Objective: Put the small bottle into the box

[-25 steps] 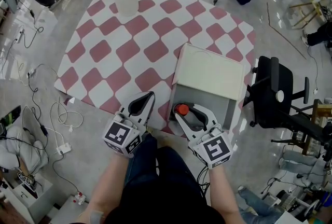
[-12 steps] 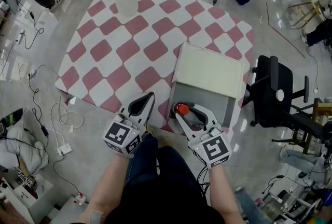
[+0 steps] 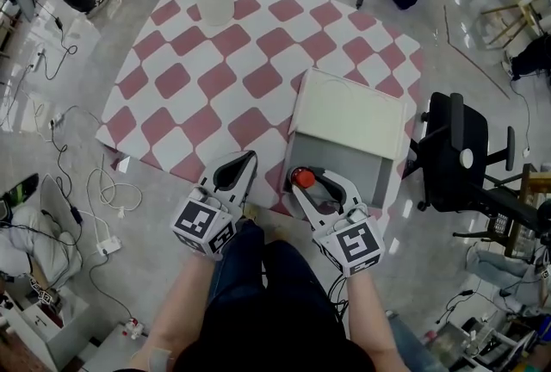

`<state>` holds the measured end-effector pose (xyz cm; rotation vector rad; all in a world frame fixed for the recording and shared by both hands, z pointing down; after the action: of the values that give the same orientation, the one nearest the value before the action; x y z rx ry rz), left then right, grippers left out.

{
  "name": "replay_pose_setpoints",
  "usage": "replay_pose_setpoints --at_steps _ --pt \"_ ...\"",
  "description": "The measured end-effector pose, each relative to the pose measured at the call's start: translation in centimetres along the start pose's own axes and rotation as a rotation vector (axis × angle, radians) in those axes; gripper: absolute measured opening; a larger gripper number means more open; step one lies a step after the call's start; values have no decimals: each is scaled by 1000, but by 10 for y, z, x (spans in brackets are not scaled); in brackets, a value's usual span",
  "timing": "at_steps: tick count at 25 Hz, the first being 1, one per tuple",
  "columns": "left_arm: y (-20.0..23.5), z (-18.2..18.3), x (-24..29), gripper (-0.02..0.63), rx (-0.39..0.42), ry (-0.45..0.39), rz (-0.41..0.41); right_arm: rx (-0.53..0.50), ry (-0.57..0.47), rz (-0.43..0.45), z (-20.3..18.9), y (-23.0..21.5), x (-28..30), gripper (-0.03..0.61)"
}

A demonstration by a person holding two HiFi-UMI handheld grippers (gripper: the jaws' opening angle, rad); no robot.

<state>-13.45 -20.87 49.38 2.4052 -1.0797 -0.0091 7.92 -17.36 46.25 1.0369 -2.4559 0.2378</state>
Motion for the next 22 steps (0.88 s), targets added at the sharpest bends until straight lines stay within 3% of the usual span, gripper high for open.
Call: replay_pose_setpoints --at_steps 3,22 --pt "-1 2 -3 2 5 -3 0 2 -4 6 1 1 0 183" --pt "-19 14 -15 0 36 -30 6 66 -105 2 10 1 -24 183"
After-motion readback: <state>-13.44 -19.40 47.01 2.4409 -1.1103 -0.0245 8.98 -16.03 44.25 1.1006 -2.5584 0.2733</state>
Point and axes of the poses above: the fingertips, and each gripper's own axes: x forward along the fingers, y to its left, z out of its top, the point moved 10 cm from there along -x, backward along the fingers, and after that the axes turned 7 degrees about -x, right-handed, at the moved point
